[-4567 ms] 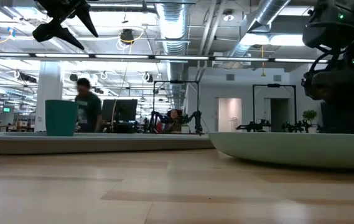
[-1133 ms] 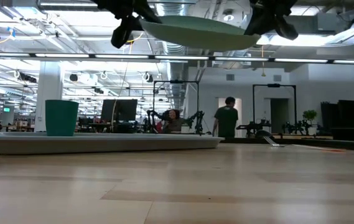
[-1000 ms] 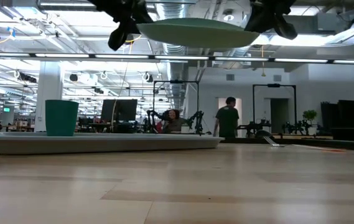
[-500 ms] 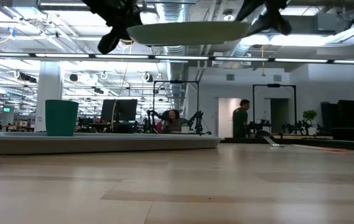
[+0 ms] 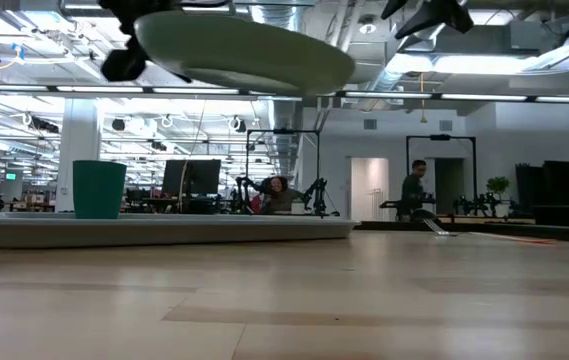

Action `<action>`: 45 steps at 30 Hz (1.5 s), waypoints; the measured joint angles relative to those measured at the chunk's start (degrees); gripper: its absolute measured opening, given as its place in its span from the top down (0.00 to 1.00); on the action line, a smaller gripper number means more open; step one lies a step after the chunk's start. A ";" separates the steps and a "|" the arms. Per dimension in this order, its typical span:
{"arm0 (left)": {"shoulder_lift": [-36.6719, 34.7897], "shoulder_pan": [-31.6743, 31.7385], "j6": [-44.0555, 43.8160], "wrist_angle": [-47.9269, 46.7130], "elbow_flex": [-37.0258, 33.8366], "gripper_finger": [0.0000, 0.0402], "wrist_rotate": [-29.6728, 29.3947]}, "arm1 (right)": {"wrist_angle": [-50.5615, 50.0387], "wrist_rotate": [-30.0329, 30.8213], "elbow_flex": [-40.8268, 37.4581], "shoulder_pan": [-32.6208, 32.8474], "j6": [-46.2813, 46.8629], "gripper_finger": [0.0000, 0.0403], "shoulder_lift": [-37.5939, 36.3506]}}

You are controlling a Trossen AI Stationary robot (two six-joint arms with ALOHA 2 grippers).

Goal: Pick and place plate/cup/fork/spoon on tray
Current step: Put the light gray plate on the gray tray at the bottom of the teal cup

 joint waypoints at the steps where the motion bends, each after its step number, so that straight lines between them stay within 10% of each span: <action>1: -0.42 -0.71 -2.04 -1.39 0.00 1.00 -0.61 | -0.34 -0.01 0.00 0.00 -0.01 0.45 0.03; 16: -1.84 -17.87 -24.42 -13.83 0.02 1.00 -11.41 | -2.43 -0.03 -0.01 0.00 -1.32 0.46 0.11; 45: -2.17 -17.79 -18.22 -6.14 0.00 1.00 -17.53 | 16.11 -15.56 -2.76 2.01 -0.54 0.46 20.89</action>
